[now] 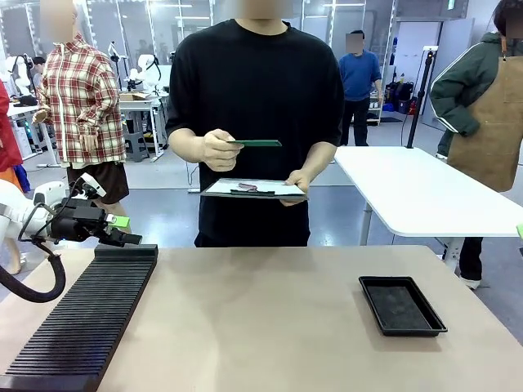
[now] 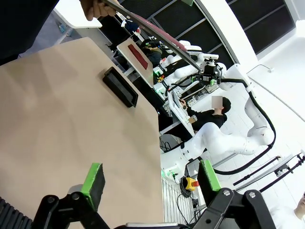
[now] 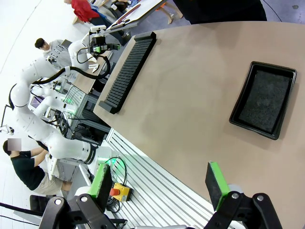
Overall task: Inspect the PCB.
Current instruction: Pick up the Blank PCB that the human is holding.
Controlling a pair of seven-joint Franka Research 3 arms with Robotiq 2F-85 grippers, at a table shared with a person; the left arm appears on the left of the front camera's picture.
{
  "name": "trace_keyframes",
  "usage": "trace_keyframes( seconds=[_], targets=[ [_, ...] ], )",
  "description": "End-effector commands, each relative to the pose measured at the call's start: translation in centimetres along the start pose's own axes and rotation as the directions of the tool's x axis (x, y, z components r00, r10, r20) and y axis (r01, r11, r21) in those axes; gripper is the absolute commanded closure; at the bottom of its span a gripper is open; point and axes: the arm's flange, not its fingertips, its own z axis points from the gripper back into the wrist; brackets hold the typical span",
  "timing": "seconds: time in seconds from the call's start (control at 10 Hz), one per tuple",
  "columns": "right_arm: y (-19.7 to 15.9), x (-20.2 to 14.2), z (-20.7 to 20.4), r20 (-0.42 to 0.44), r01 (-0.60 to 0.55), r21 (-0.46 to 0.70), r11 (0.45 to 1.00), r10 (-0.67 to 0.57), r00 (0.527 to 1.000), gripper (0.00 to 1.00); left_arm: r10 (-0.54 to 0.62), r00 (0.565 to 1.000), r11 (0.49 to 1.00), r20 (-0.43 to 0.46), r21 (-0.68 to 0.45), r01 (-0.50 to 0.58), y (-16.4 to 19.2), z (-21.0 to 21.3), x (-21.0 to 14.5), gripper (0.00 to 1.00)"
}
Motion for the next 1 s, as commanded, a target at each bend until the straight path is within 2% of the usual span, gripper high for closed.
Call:
trace_keyframes(
  seconds=[0.0, 0.2, 0.3, 0.4, 0.5, 0.7, 0.8, 0.9],
  targets=[
    [0.0, 0.1, 0.0, 0.005, -0.017, 0.009, 1.0, 0.017, 1.0, 0.0, 0.041, 0.994, 0.998, 0.099, -0.046, -0.037, -2.7, 2.2, 1.8, 0.0],
    [0.0, 0.1, 0.0, 0.005, -0.017, 0.009, 1.0, 0.017, 1.0, 0.0, 0.141, 0.986, 0.99, 0.084, 0.012, -0.143, -9.5, 5.2, 2.1, 0.0],
    [0.0, 0.1, 0.0, 0.005, -0.017, 0.009, 1.0, 0.017, 1.0, 0.0, 0.142, 0.988, 0.99, 0.057, -0.013, -0.141, -13.8, 6.7, 1.0, 0.0],
    [0.0, 0.1, 0.0, 0.005, -0.017, 0.009, 1.0, 0.017, 1.0, 0.0, 0.15, 0.988, 0.988, 0.041, 0.023, -0.151, -17.2, 8.5, -0.8, 0.0],
    [0.0, 0.1, 0.0, 0.005, -0.017, 0.009, 1.0, 0.017, 1.0, 0.0, 0.155, 0.986, 0.987, 0.069, 0.022, -0.156, -20.6, 10.3, -3.0, 0.0],
    [0.0, 0.1, 0.0, 0.005, -0.017, 0.009, 1.0, 0.017, 1.0, 0.0, 0.141, 0.983, 0.982, 0.121, 0.112, -0.155, -26.0, 13.8, -8.8, 0.0],
    [0.0, 0.1, 0.0, 0.005, -0.017, 0.009, 1.0, 0.017, 1.0, 0.0, 0.135, 0.981, 0.981, 0.136, 0.121, -0.152, -27.5, 14.8, -11.7, 0.0],
    [0.0, 0.1, 0.0, 0.005, -0.017, 0.009, 1.0, 0.017, 1.0, 0.0, 0.106, 0.977, 0.99, 0.187, 0.07, -0.12, -28.6, 15.4, -14.3, 0.0]
  ],
)
